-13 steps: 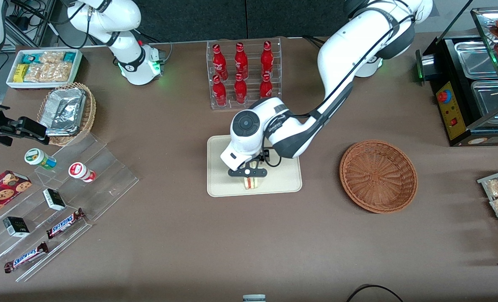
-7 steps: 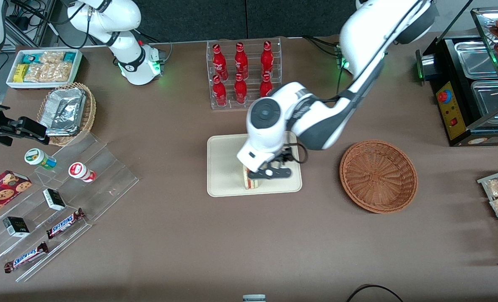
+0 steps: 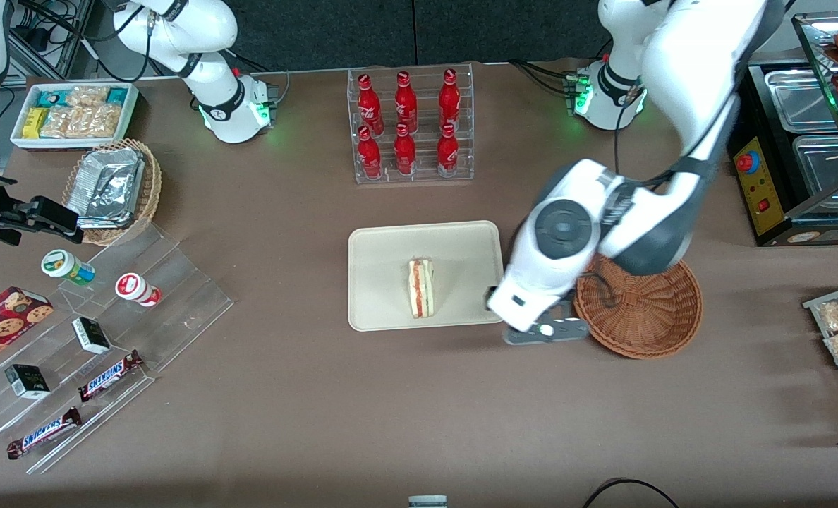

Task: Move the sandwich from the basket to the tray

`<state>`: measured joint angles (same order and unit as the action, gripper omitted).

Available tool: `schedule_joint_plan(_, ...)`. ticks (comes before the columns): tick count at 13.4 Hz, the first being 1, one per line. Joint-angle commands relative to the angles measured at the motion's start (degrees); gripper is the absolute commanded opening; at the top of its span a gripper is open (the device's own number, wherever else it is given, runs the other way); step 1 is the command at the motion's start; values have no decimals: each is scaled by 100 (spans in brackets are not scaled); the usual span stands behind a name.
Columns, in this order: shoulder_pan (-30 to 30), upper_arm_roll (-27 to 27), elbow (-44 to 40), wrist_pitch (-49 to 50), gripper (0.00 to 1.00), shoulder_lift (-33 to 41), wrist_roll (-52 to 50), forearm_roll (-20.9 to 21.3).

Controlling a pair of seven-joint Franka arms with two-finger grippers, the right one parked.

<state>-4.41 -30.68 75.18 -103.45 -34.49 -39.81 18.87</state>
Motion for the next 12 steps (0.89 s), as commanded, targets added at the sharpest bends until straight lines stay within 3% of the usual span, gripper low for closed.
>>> schedule_joint_plan(1, 580, -25, 594, 132, 100, 670, 586, -269)
schedule_joint_plan(7, 1758, -8, 1648, 420, 100, 2075, 2511, -1226)
schedule_joint_plan(12, 2427, 54, 1536, 1721, 100, 3034, 3313, -1667)
